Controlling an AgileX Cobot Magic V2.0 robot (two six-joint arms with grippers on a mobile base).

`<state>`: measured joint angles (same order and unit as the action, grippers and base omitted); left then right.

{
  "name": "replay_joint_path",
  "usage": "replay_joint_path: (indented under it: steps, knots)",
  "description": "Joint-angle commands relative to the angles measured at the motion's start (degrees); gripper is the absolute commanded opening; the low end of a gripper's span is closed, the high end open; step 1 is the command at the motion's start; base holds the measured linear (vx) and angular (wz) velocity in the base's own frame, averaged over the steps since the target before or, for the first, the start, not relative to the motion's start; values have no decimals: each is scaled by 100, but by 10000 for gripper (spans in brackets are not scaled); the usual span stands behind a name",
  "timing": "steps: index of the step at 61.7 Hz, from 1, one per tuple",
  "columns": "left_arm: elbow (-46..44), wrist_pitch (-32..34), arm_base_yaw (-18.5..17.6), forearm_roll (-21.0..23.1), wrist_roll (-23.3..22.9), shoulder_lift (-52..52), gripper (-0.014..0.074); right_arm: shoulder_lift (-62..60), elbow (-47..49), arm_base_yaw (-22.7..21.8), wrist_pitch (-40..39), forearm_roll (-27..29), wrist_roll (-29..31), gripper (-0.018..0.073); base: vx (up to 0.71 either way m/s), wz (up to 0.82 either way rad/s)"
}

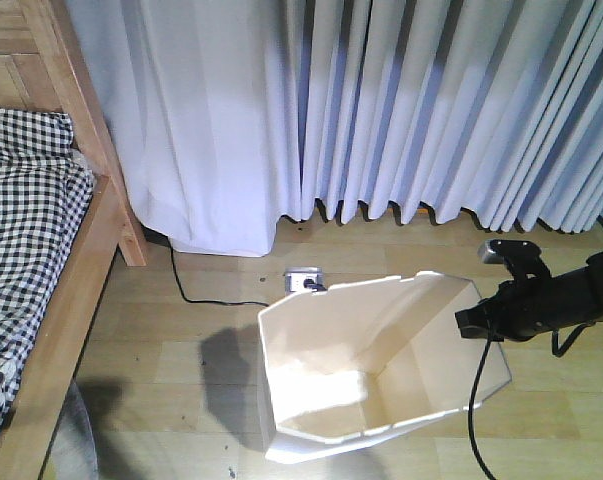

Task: Move trash bin to bedside with robot
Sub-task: 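Lower the bin onto the floor beside the bed with the right gripper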

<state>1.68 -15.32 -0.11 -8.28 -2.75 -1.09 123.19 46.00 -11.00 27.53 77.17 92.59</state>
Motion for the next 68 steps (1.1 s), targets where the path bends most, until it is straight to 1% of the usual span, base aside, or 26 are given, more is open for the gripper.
replay_joint_path:
  steps: [1, 7, 13, 17, 21, 25, 28, 35, 48, 53, 58, 68]
  knots:
    - [160, 423, -34, 24, -46, -54, -6, -400, 92, -23, 509, 1055, 46, -7, 0, 0]
    - [160, 423, -34, 24, -46, -54, -6, -400, 92, -23, 380, 1305, 52, -7, 0, 0]
    - [160, 423, -34, 24, -46, -54, -6, -400, 92, -23, 440, 1308, -3, -7, 0, 0]
    - [160, 423, -34, 24, -46, -54, -6, -400, 79, -23, 617, 1192, -116, -7, 0, 0]
    - [160, 423, -34, 24, -46, -54, -6, -376, 143, -23, 530, 1356, -145, -7, 0, 0]
    - [160, 423, -34, 24, -46, -54, -6, -299, 225, -23, 391, 1614, -431, -7, 0, 0]
    - [160, 423, -34, 24, -46, -54, -6, -225, 331, -23, 312, 1640, -624, -7, 0, 0]
    - [160, 423, -34, 24, -46, -54, -6, 52, 679, -23, 312, 1348, -852, -7, 0, 0]
    - [160, 423, -34, 24, -46, -54, -6, 766, 1497, -23, 478, 493, -1692, -7, 0, 0]
    - [160, 423, -34, 24, -46, -54, -6, 1110, 1847, -23, 642, 278, -1919, -7, 0, 0]
    - [160, 423, -34, 24, -46, -54, -6, 1449, 2160, -23, 808, 198, -2080, -7, 0, 0]
    - [160, 423, -34, 24, -46, -54, -6, 2141, 2612, -23, 1014, 218, -2120, -6, 0, 0]
